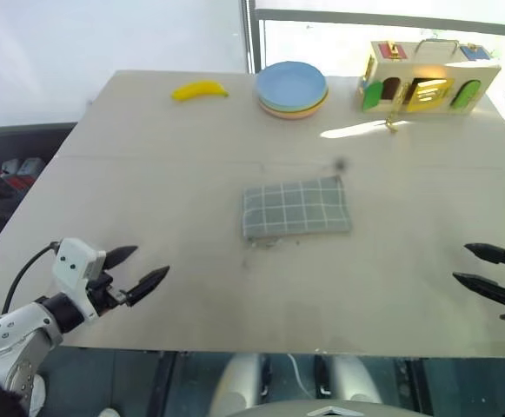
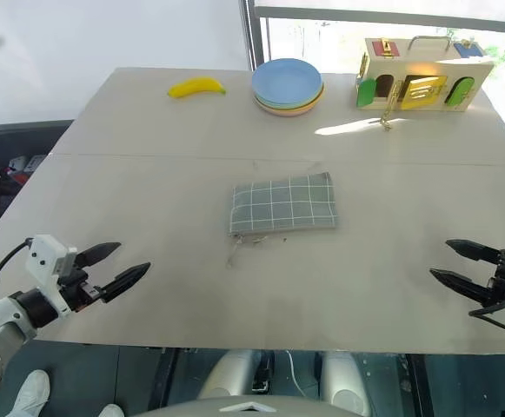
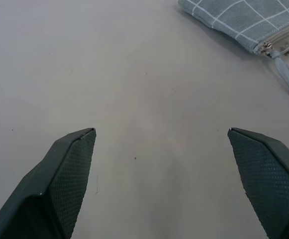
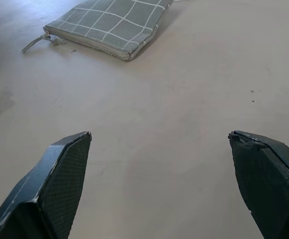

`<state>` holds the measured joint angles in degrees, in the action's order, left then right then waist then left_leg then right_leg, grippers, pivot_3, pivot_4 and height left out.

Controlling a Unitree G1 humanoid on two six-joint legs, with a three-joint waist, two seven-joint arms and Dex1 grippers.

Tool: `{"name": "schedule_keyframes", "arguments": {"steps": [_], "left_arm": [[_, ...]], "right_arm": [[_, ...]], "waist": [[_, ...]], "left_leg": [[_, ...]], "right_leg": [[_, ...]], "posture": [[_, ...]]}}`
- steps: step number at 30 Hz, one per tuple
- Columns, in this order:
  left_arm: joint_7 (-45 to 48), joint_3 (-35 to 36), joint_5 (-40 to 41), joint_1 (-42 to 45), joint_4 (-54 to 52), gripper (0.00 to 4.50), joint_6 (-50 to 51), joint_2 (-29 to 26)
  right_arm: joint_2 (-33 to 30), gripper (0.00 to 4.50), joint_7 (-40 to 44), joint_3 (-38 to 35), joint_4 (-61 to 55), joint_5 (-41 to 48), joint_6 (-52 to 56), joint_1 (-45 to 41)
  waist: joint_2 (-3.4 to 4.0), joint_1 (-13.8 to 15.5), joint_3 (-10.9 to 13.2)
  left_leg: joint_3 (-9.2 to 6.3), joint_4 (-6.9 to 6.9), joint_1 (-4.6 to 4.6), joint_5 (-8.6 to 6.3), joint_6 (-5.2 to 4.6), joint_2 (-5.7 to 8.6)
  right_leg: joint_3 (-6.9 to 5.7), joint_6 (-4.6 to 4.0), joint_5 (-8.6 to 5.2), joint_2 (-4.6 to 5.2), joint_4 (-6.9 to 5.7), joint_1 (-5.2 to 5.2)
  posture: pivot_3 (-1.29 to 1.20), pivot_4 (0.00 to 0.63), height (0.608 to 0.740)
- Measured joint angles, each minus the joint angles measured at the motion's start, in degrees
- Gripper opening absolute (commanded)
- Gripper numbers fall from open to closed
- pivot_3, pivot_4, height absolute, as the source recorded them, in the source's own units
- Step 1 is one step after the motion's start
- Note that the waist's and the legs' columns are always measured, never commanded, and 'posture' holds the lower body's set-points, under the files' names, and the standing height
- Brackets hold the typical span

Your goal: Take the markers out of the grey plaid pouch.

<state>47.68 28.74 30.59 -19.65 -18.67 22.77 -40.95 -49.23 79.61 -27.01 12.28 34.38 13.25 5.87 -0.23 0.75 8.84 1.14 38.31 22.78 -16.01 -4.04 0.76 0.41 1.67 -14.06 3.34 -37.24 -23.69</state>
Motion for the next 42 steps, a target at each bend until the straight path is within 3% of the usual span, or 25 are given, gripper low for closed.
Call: {"name": "schedule_keyframes", "arguments": {"steps": [30, 38, 42], "left_arm": [[-1.3, -2.2, -0.1, 2.2, -1.5, 4.41, 0.8, 0.2], [-6.2, -16.0, -4.3, 16.8, 4.9, 4.41, 6.2, 3.3], [-5.3, -19.4, -0.3, 24.3, 8.7, 4.41, 12.7, 7.0]], "right_arm": [[-1.1, 4.5, 4.1, -0.1, -0.2, 1.7, -2.0, -0.9], [0.5, 4.5, 5.6, 2.3, -3.9, 1.5, -7.4, -2.6], [1.5, 4.5, 5.8, 2.5, -9.1, 5.3, -6.3, -3.2]], "waist": [[0.0, 0.0, 0.0], [-0.03, 0.1, 0.0], [-0.02, -0.1, 0.0]], "left_leg": [[0.0, 0.01, -0.01, 0.0, 0.0, 0.0], [0.0, 0.11, -0.05, 0.02, 0.0, 0.03], [-0.01, 0.11, -0.06, 0.02, 0.0, 0.02]], "right_leg": [[-0.01, 0.05, 0.03, 0.0, 0.0, 0.01], [-0.02, 0.23, 0.14, -0.02, -0.14, 0.07], [-0.01, 0.24, 0.14, -0.06, -0.22, 0.02]], "posture": [[0.0, 0.15, 0.74], [0.0, 0.15, 0.74], [0.0, 0.15, 0.74]]}}
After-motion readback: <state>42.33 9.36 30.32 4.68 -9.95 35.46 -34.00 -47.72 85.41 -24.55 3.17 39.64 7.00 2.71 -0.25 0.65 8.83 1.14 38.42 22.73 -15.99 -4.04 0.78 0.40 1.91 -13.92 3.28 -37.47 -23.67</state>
